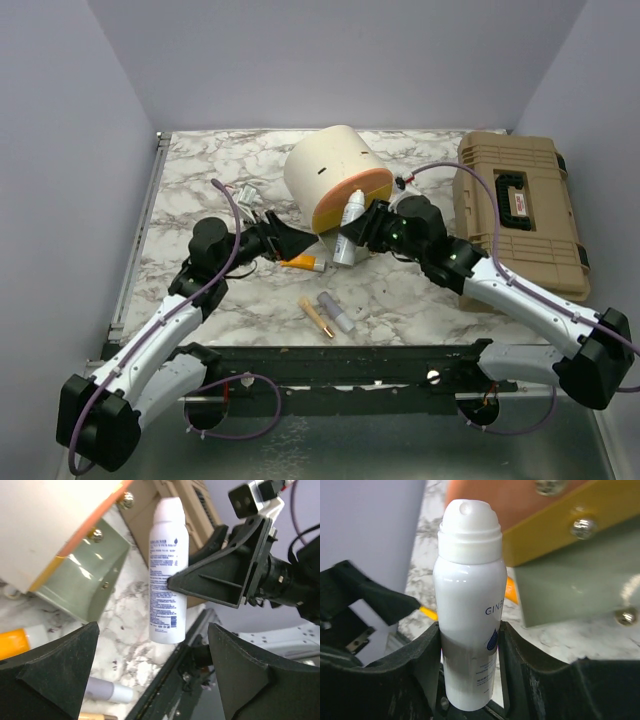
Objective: Organize the makeup
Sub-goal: Place the makeup in the drawer.
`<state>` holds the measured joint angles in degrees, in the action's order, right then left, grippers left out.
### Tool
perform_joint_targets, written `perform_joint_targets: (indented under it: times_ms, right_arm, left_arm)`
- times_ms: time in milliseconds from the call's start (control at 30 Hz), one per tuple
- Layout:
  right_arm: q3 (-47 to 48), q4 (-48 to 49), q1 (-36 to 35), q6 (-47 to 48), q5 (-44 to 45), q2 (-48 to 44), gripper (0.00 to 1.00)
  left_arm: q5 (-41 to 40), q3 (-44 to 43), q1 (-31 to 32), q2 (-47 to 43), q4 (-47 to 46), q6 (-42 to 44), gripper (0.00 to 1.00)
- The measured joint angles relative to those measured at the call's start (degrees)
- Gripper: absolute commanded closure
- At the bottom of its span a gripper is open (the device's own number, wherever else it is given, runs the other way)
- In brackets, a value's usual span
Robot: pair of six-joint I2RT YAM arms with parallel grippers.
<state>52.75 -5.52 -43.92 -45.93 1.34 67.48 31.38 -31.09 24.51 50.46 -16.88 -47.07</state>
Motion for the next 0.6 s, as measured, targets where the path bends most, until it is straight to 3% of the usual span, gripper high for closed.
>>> perform_joint_targets:
  times_ms: [233, 600]
  right_arm:
    - [-1.66, -8.22, 1.20, -8.44, 9.68, -0.98, 0.75]
    - [-0.98, -10.05, 11.26, -20.28, 6.60, 5.79, 0.72]
  left_arm:
    - [-7.65, -6.69, 0.00, 4.28, 8.26, 8.33, 0.09]
    - [-8.98, -14.12, 0.00, 13.88, 13.31, 15.54, 0.09]
